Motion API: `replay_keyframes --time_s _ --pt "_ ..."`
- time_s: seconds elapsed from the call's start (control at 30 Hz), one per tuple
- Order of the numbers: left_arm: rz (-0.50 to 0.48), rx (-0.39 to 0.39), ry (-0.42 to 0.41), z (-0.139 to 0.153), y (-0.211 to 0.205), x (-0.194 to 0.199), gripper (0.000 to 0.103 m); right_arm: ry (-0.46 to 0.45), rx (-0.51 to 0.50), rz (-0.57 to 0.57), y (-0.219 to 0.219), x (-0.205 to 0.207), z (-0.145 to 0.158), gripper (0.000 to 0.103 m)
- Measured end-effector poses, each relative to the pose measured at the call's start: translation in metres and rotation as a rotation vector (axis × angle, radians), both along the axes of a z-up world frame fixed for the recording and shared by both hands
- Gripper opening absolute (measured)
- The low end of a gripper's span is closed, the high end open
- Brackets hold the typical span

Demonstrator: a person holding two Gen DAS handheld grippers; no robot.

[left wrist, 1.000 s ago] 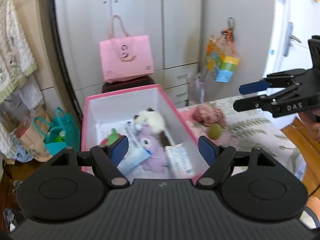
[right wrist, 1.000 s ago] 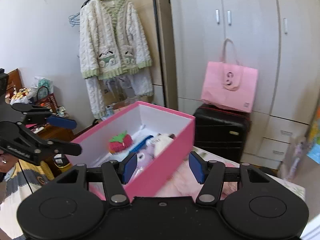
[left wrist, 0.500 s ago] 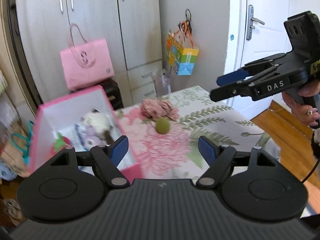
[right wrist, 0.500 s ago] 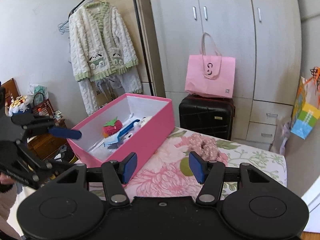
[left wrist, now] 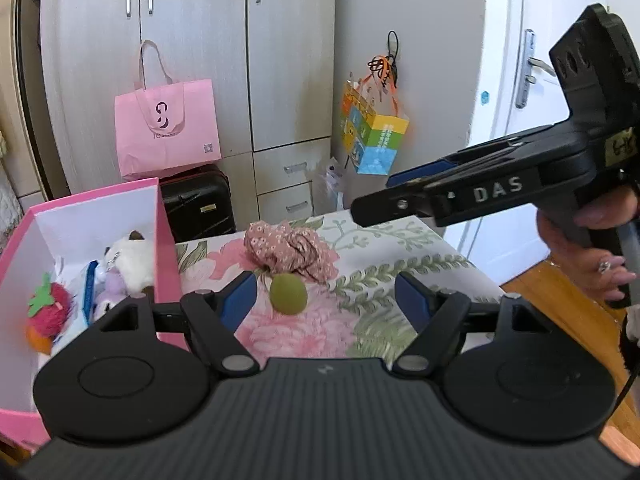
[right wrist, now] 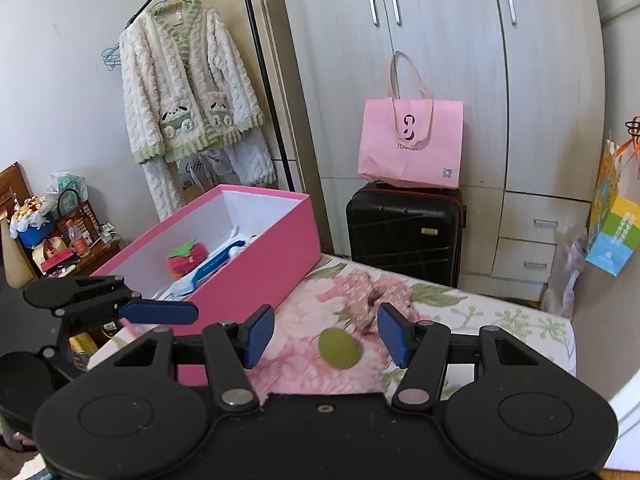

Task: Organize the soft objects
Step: 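Move the left gripper to the green sponge while the right gripper approaches the pink floral cloth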

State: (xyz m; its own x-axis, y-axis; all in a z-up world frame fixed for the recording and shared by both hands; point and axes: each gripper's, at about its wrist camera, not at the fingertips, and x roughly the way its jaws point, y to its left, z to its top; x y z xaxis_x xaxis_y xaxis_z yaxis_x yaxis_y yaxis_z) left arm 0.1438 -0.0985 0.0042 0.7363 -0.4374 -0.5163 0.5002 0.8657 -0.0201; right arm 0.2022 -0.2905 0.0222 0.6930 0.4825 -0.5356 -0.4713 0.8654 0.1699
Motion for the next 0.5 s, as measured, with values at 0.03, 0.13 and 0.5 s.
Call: replay_keyframes --time_s 0.03,0.13,0.5 --pt "0.012 0.002 -0.006 -0.004 -0.003 0.005 0.074 -0.009 0.005 0.002 -0.002 0.005 -0.003 0.063" --pt "0.048 0.018 -0.014 -0.018 -0.014 0.02 0.073 -0.06 0.055 0.01 -0.008 0.022 -0.015 0.063" --pt "0.137 -0.023 0.044 -0.075 -0.037 0.069 0.065 0.008 0.033 0.043 0.001 0.09 -0.082 0.063"
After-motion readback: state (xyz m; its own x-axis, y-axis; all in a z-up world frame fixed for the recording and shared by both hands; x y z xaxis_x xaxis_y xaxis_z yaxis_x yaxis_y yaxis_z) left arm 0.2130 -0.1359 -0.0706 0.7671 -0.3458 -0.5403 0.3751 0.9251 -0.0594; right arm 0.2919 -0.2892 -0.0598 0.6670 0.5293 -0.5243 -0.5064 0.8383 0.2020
